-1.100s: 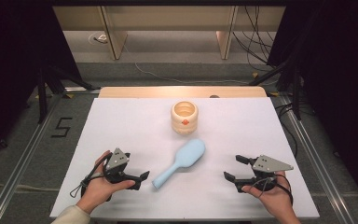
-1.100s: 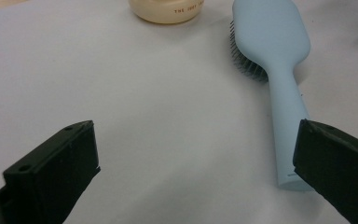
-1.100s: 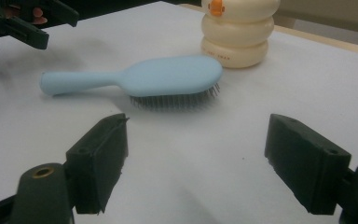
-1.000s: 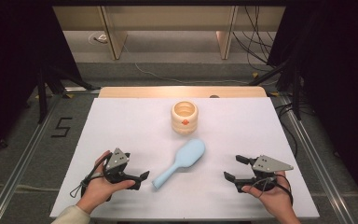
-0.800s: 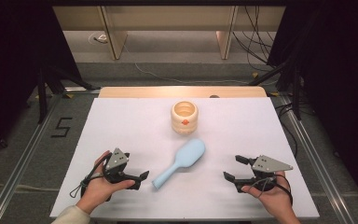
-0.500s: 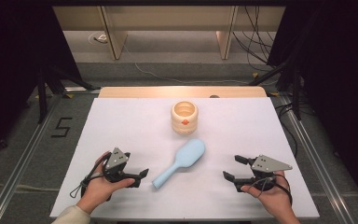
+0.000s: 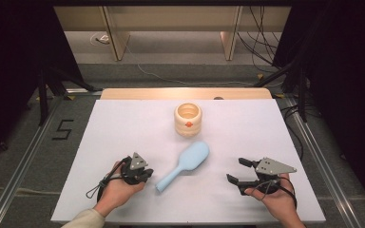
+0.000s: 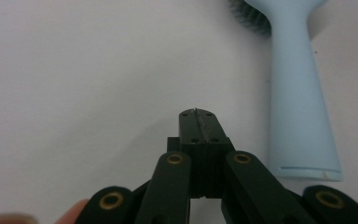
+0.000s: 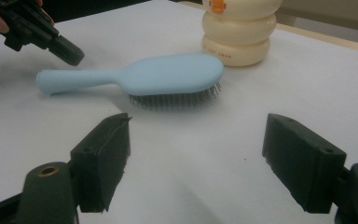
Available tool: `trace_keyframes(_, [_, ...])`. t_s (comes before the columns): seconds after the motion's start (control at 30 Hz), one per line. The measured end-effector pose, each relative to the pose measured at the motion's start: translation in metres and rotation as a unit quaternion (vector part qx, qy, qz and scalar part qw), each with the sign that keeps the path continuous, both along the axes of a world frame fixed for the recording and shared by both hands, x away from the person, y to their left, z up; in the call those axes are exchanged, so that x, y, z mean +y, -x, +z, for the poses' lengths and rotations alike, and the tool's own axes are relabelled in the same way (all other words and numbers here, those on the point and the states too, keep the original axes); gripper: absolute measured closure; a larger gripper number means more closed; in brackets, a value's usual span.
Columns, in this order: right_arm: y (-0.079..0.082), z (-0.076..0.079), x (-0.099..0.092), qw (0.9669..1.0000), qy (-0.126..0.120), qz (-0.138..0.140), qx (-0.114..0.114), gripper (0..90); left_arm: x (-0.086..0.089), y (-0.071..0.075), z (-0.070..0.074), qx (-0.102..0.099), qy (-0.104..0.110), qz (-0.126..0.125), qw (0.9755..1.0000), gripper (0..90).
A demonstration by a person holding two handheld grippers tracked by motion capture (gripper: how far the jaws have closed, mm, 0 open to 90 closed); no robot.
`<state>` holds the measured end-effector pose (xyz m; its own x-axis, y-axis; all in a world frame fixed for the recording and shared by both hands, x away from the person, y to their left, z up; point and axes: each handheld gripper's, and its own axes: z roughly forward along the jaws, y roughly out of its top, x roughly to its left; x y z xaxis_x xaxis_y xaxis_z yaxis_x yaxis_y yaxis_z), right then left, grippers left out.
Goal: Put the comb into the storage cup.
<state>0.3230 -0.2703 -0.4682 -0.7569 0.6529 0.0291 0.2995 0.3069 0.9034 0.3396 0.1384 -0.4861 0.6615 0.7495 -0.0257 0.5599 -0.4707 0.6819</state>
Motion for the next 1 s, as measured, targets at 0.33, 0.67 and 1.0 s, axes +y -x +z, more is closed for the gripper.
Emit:
trace_keyframes(0.33, [0.0,0.0,0.0,1.0,0.0,-0.002,0.0,24.2,-0.01,-0.001,-0.003,0.043,0.011,-0.018,0.9989,89.6])
trace_keyframes(0.67, [-0.001,0.0,-0.001,1.0,-0.001,-0.005,0.0,24.3,-0.029,0.007,0.0,0.069,0.006,-0.056,0.996,89.6])
trace_keyframes(1.0, [-0.001,0.0,-0.001,1.0,-0.001,-0.004,0.001,24.4,-0.064,0.011,0.002,0.085,0.013,-0.102,0.9911,89.6])
